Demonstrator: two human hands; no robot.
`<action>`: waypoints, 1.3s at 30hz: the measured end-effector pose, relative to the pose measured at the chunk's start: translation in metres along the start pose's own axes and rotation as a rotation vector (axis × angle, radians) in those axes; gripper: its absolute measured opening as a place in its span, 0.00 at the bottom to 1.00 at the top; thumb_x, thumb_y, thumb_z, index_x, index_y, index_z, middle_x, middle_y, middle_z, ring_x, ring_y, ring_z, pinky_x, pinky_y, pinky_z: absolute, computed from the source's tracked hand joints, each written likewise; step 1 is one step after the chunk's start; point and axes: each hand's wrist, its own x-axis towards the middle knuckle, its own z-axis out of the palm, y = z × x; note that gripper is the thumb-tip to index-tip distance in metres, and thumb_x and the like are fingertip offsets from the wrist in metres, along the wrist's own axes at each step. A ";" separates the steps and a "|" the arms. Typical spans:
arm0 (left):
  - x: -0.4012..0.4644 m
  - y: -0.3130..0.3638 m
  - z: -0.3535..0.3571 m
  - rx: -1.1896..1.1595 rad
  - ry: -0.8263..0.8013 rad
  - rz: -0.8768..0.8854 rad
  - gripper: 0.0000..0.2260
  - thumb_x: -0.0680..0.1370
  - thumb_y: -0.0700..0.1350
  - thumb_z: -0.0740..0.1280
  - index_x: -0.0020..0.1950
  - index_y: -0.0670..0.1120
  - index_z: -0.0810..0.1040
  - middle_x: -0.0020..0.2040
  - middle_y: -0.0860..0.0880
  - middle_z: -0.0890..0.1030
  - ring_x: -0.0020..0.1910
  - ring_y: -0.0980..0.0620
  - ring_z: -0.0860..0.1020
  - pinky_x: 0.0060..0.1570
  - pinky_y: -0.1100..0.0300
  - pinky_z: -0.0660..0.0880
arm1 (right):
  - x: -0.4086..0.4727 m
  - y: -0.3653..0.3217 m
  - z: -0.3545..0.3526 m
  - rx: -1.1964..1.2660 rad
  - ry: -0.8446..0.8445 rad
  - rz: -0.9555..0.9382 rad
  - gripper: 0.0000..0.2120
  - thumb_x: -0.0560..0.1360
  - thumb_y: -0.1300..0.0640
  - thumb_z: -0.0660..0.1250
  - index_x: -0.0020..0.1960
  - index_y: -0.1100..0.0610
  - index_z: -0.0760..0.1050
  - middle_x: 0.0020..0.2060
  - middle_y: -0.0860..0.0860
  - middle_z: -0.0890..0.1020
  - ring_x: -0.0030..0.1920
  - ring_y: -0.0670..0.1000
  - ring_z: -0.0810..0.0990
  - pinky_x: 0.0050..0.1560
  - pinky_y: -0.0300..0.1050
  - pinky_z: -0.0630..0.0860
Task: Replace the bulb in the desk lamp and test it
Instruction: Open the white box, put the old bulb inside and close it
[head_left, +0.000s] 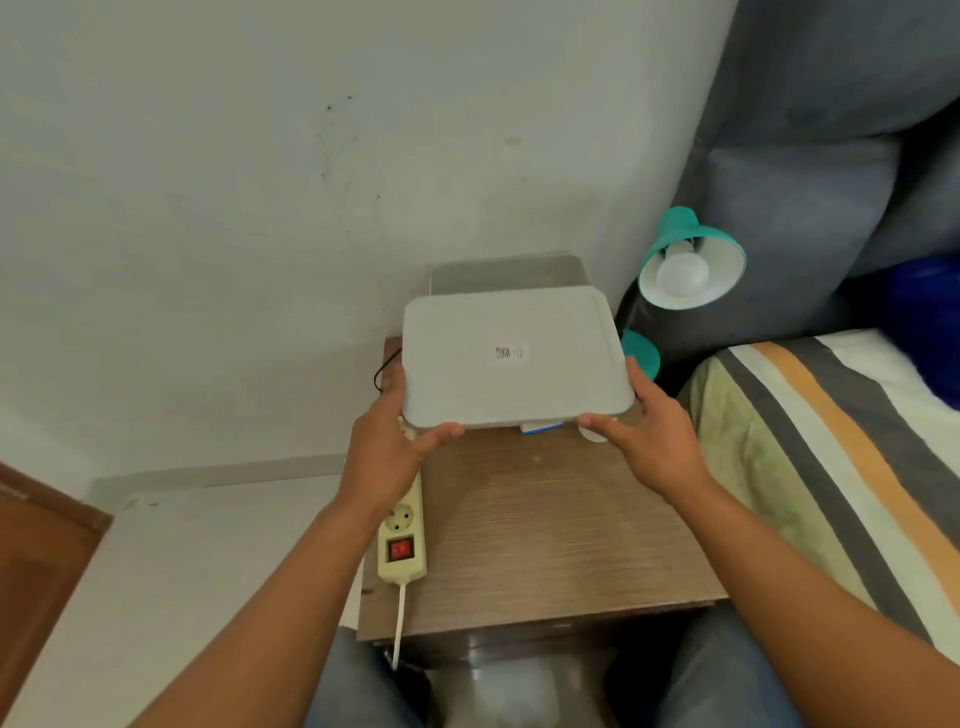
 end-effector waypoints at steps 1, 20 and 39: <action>-0.014 -0.001 0.004 -0.005 -0.009 -0.013 0.38 0.70 0.58 0.76 0.76 0.60 0.61 0.60 0.66 0.76 0.56 0.69 0.74 0.53 0.77 0.69 | -0.013 0.004 -0.002 0.002 -0.010 0.002 0.38 0.69 0.47 0.77 0.74 0.37 0.63 0.61 0.37 0.77 0.62 0.40 0.75 0.61 0.36 0.70; -0.137 -0.049 0.079 0.144 -0.171 -0.293 0.40 0.70 0.56 0.77 0.77 0.49 0.64 0.63 0.58 0.74 0.65 0.54 0.73 0.54 0.63 0.69 | -0.133 0.083 -0.011 -0.135 -0.102 0.202 0.38 0.66 0.52 0.80 0.72 0.43 0.68 0.58 0.28 0.71 0.64 0.40 0.70 0.64 0.38 0.66; -0.133 -0.067 0.102 0.540 -0.299 -0.316 0.45 0.74 0.63 0.69 0.79 0.40 0.55 0.78 0.42 0.63 0.77 0.44 0.59 0.75 0.52 0.59 | -0.132 0.101 0.009 -0.597 -0.253 0.358 0.42 0.72 0.38 0.71 0.78 0.56 0.59 0.74 0.55 0.67 0.72 0.59 0.67 0.70 0.51 0.66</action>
